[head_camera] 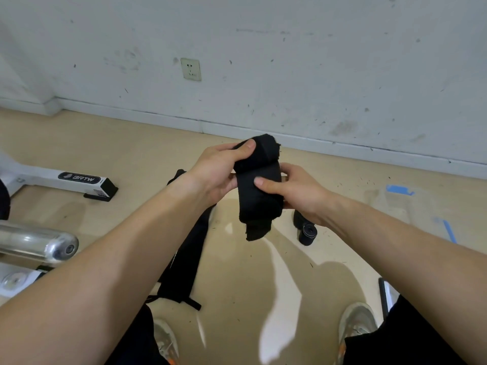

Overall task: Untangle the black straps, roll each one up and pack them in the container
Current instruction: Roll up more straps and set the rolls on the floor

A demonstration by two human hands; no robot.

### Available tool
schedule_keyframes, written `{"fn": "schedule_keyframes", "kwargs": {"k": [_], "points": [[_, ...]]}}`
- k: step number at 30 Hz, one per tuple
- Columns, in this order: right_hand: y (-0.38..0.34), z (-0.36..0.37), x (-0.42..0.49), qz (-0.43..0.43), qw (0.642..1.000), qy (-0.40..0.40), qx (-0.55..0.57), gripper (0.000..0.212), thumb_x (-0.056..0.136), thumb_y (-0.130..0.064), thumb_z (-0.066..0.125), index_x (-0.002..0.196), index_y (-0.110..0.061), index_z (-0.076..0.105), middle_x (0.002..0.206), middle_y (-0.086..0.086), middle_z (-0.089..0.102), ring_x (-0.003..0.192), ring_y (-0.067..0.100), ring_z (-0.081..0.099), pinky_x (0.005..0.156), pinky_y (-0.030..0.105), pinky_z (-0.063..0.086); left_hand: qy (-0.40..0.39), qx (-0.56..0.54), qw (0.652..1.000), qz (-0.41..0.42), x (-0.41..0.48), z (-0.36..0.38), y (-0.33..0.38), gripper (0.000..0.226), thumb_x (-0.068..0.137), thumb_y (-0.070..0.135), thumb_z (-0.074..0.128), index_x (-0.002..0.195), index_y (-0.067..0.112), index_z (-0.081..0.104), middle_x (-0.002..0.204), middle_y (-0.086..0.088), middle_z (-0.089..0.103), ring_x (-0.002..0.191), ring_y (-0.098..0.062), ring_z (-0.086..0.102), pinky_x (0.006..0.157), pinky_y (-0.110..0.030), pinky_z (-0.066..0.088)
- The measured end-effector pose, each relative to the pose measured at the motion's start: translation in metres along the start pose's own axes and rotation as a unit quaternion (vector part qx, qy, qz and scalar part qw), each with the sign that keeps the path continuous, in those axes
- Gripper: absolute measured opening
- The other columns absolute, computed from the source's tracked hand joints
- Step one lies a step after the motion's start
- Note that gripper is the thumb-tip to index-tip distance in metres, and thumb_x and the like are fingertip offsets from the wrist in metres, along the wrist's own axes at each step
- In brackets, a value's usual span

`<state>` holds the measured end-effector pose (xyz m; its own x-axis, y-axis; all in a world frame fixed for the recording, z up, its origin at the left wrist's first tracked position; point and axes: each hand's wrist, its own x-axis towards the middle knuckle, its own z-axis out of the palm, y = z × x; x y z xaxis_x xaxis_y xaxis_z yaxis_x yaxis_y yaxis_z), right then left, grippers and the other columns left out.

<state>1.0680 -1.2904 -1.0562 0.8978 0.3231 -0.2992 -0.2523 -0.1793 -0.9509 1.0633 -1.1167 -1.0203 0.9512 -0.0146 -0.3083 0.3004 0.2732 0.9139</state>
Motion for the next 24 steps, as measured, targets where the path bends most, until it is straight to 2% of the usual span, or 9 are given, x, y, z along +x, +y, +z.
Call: {"fn": "schedule_keyframes", "kwargs": {"k": [4,9,12,15,21,24], "points": [[-0.002,-0.004,0.002,-0.008,1.0,-0.005,-0.014,0.027,0.094,-0.015,0.071,0.12,-0.009,0.066,0.102,0.011,0.078,0.093,0.028,0.076,0.078,0.038,0.06,0.012,-0.001,1.0,0.008,0.005,-0.012,0.009,0.019,0.097,0.016,0.069,0.109,0.002,0.075,0.091,-0.007,0.078,0.085,-0.019,0.077,0.072,-0.033,0.063],[-0.004,-0.004,0.004,-0.022,1.0,-0.007,-0.01,0.025,0.093,-0.012,0.072,0.118,-0.007,0.068,0.106,0.016,0.076,0.098,0.035,0.074,0.087,0.048,0.059,0.05,0.082,0.993,0.07,0.011,-0.015,0.0,0.033,0.092,0.015,0.076,0.122,0.005,0.068,0.114,-0.013,0.073,0.103,-0.028,0.074,0.078,-0.039,0.064],[-0.009,-0.006,0.003,-0.027,0.999,-0.021,0.017,0.026,0.094,-0.011,0.07,0.119,-0.004,0.067,0.107,0.015,0.076,0.096,0.03,0.074,0.083,0.042,0.059,0.076,0.16,0.975,0.132,0.012,-0.013,-0.007,0.038,0.088,0.019,0.081,0.123,0.015,0.066,0.112,-0.007,0.071,0.103,-0.024,0.072,0.086,-0.041,0.063],[-0.01,-0.008,0.001,-0.023,0.999,-0.025,0.029,0.027,0.094,-0.011,0.069,0.119,-0.001,0.067,0.104,0.013,0.075,0.09,0.025,0.073,0.075,0.034,0.058,0.102,0.221,0.952,0.185,0.008,-0.005,-0.015,0.039,0.087,0.02,0.082,0.12,0.022,0.062,0.108,0.005,0.066,0.099,-0.013,0.068,0.087,-0.033,0.059],[-0.01,-0.01,0.0,-0.02,0.998,-0.021,0.048,0.023,0.095,-0.014,0.068,0.113,0.0,0.069,0.095,0.011,0.076,0.081,0.021,0.073,0.064,0.028,0.056,0.094,0.22,0.951,0.196,0.005,0.0,-0.023,0.042,0.085,0.022,0.084,0.115,0.028,0.056,0.113,0.008,0.063,0.103,-0.014,0.067,0.088,-0.039,0.061],[-0.008,-0.006,0.0,0.009,0.998,-0.016,0.062,0.021,0.098,-0.015,0.063,0.112,-0.001,0.07,0.091,0.008,0.074,0.08,0.02,0.07,0.066,0.03,0.054,0.084,0.229,0.949,0.202,0.004,-0.001,-0.025,0.043,0.083,0.019,0.085,0.114,0.026,0.056,0.112,0.006,0.064,0.103,-0.015,0.067,0.09,-0.041,0.06]]}}
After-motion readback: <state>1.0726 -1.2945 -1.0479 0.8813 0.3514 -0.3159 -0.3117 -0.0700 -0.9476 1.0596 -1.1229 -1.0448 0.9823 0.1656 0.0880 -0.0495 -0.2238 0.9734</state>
